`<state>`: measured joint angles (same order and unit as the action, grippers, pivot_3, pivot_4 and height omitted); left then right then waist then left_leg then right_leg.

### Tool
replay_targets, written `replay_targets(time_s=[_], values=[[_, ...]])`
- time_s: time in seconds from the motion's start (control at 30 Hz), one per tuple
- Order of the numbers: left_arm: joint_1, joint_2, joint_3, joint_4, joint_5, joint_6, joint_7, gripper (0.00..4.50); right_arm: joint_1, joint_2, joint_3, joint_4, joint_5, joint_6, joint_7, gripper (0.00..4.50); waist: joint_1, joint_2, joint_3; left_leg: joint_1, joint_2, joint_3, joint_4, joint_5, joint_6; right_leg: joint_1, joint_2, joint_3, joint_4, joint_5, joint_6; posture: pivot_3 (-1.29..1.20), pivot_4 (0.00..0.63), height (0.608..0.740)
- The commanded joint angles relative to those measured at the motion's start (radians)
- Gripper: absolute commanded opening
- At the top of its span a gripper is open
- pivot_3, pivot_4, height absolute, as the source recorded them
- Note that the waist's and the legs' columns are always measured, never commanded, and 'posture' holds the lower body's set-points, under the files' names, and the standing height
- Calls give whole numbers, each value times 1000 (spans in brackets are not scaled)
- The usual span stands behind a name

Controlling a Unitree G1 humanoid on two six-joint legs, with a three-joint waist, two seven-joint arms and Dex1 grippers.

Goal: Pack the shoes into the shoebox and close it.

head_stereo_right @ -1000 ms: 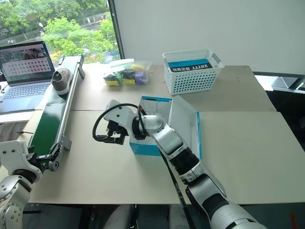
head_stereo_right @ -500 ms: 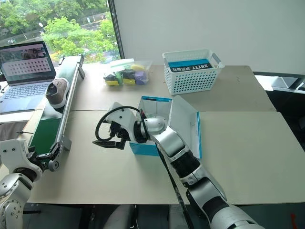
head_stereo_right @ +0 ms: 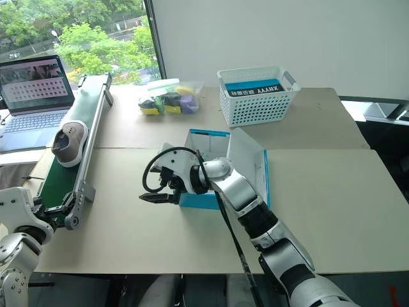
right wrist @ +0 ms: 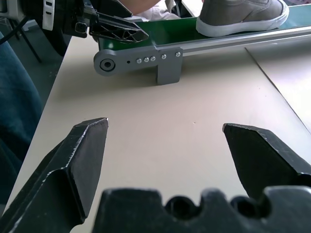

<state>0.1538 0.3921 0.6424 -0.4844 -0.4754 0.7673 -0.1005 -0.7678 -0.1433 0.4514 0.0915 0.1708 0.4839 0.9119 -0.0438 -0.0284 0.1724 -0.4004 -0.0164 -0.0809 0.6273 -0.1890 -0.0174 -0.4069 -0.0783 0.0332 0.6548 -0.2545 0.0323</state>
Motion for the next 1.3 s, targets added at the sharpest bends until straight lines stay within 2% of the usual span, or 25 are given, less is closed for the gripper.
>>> replay_targets(time_s=[0.03, 0.67, 0.77, 0.83, 0.97, 1.3], values=[[-7, 11, 29, -2, 2, -3, 14, 4500, -1, 8, -14, -33, 2, -24, -1, 4473, 0, 0, 0, 0, 0, 0, 0, 0, 0, 0, 0, 0, 0, 0, 0, 0, 150, 735], [-42, -8, -5, 30, 2, 33, 58, 4500, -8, 27, -70, -99, 41, 40, -40, 4473, 0, 0, 0, 0, 0, 0, 0, 0, 0, 0, 0, 0, 0, 0, 0, 0, 150, 735], [-62, -11, -4, 31, -10, 46, 66, 3763, -20, 30, -86, -96, 47, 44, -46, 4500, 1, 0, 0, 0, 0, 0, 0, 0, 0, 0, 0, 0, 0, 0, 0, 0, 150, 735], [-79, -13, -1, 28, -17, 58, 76, 3004, -30, 33, -98, -93, 53, 47, -49, 4500, 6, 0, 0, 0, 0, 0, 0, 0, 0, 0, 0, 0, 0, 0, 0, 0, 150, 735], [-98, -15, 8, 28, -25, 68, 82, 1804, -45, 36, -113, -84, 62, 47, -54, 4500, 10, 0, 0, 1, 0, 0, 0, 0, 0, 1, 0, 0, 1, 0, 0, 0, 150, 735], [-101, -20, 1, 32, -25, 68, 86, 1804, -59, 43, -131, -65, 61, 41, -71, 4500, 11, 0, 0, 1, 0, 0, 0, 0, 0, 1, 0, 0, 1, 0, 0, 0, 150, 735]])
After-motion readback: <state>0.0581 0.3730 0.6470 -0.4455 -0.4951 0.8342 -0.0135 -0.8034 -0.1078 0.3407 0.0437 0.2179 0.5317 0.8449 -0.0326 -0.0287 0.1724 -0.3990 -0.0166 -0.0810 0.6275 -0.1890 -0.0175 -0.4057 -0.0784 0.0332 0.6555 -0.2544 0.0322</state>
